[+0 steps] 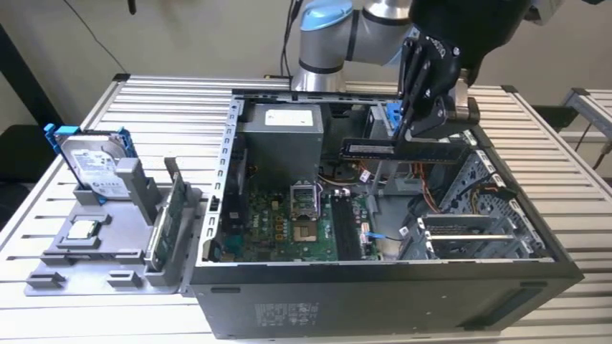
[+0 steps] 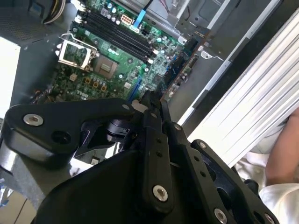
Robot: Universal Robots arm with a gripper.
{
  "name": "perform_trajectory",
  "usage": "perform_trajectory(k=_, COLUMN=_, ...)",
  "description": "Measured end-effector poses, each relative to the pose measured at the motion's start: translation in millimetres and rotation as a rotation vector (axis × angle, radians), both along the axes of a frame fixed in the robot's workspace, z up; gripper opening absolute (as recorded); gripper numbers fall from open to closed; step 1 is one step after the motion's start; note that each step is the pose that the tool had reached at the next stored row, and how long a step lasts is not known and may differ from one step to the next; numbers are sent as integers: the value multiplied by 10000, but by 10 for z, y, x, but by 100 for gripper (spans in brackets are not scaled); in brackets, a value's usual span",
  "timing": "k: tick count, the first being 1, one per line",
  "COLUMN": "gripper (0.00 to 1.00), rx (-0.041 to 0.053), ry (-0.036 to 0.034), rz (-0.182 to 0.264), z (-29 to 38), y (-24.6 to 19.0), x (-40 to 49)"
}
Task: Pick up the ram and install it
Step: 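Pick up the ram and move it above insertion slot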
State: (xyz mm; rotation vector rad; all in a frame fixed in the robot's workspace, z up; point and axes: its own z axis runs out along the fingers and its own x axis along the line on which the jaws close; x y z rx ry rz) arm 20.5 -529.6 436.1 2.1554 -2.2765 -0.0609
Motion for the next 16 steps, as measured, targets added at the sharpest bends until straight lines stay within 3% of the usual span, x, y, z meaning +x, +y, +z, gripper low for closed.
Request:
perform_trajectory(k=3, gripper=14, rx=-1, ry=0, rz=0, z=-4, y=57, x=0)
perform_trajectory(k=8, gripper=14, rx=-1, ry=0, rz=1, z=-15, y=199, x=0)
perform_trajectory(k=16, gripper=14, rx=0, ry=0, rz=0, z=-34, y=385, x=0)
